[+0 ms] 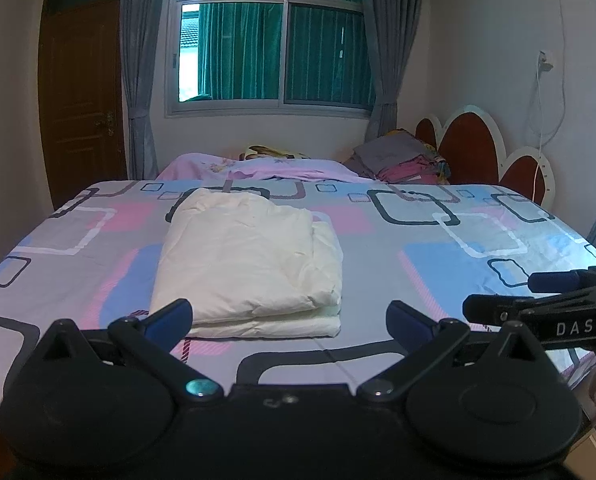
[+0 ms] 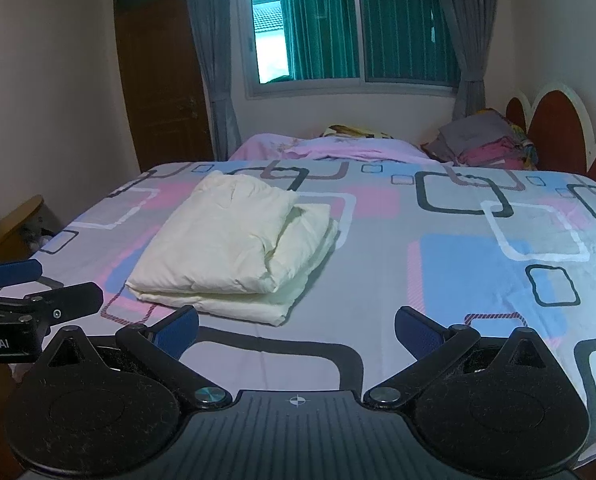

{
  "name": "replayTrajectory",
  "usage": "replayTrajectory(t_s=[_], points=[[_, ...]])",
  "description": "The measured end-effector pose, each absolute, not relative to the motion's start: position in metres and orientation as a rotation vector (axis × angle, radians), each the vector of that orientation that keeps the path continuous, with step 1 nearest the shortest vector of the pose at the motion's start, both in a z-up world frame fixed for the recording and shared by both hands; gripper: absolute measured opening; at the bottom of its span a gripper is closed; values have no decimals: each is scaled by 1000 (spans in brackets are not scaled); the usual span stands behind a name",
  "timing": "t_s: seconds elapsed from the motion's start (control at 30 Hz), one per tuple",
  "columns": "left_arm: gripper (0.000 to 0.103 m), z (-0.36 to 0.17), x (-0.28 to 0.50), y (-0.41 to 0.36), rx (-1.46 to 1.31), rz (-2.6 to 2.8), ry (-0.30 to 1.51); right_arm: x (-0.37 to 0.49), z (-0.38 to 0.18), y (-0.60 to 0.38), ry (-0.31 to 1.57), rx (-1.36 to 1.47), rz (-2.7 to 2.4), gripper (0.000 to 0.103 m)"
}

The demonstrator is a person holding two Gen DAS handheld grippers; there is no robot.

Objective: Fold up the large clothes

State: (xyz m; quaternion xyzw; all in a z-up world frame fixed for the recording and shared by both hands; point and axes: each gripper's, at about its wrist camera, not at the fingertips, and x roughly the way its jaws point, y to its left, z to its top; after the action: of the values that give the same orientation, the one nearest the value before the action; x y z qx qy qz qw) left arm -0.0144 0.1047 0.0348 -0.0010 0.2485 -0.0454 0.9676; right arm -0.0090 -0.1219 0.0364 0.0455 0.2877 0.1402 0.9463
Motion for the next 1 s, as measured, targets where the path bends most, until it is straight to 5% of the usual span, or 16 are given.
replayTrajectory(t_s=[1.0], points=[[103, 30, -12, 113, -5, -97, 495, -11, 40, -115, 582, 85, 288, 103]])
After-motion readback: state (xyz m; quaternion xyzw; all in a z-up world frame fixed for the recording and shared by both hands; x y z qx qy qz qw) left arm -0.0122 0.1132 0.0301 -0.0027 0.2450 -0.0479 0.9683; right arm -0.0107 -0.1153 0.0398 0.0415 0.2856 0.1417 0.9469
